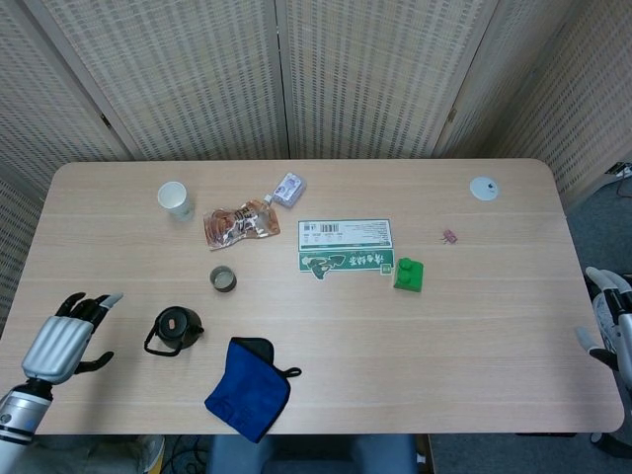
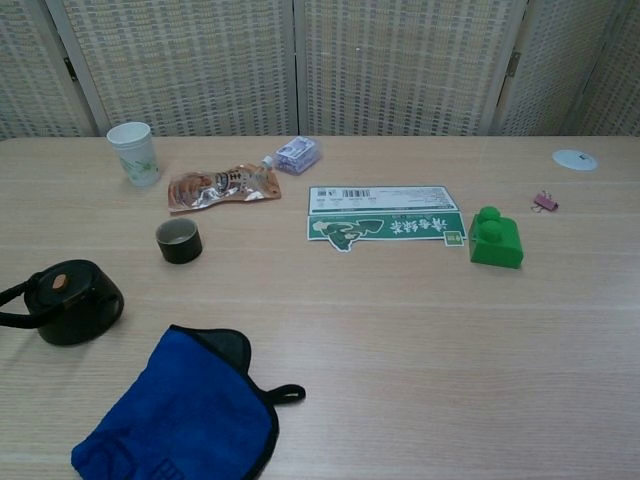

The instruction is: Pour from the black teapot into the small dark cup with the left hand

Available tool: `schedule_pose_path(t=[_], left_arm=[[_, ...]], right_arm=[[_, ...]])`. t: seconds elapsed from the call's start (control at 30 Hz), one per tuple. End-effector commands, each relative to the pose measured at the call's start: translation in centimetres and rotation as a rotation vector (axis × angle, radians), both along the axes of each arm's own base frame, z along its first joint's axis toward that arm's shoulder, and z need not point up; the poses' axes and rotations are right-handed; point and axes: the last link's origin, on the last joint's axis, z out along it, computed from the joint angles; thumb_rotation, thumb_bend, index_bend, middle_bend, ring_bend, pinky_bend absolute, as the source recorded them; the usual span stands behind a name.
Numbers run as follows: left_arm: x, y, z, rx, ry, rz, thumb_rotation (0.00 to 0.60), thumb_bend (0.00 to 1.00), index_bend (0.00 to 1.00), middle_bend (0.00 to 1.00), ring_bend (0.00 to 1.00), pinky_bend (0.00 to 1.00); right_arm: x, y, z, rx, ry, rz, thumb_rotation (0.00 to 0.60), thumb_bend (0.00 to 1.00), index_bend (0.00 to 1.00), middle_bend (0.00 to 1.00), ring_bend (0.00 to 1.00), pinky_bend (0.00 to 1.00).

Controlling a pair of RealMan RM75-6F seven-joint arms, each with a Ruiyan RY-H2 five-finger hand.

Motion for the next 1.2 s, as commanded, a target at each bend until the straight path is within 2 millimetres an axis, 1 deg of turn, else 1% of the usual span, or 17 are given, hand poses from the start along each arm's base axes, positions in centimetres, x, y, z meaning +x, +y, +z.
schedule_pose_path(t=[0.03,0.23,0.77,1.2], left_arm=[[0.5,0.9,-1.0,-0.051,0.028,-0.022,0.600,0.22,0.04,0.13,0.18,0.08],[1.1,1.7,-2.6,-0.127,0.062,-0.042,0.600,0.22,0.00,0.09,0.15,0.07],[2.1,3.1,-5.7,-0.222,0.086,-0.066,0.600,0.22,0.00,0.08,0.15,0.07],[2.1,4.5,-6.9,-0.265,0.110,-0.033,0.600,0.22,0.00,0.08,0.15,0.07]], right_arm=[[0.0,0.0,0.1,-0.001,0.000,-0.001,0.600,0.17,0.19,0.22,0.18,0.25],[-0.2,0.1,0.0,-0.001,-0.005,-0.007,0.600,0.17,0.19,0.22,0.18,0.25],[-0.7,0.5,0.1,-0.004,-0.011,-0.023,0.600,0.17,0.19,0.22,0.18,0.25],[-1.3,0.8,0.2,-0.011,-0.015,-0.041,0.600,0.17,0.19,0.22,0.18,0.25]])
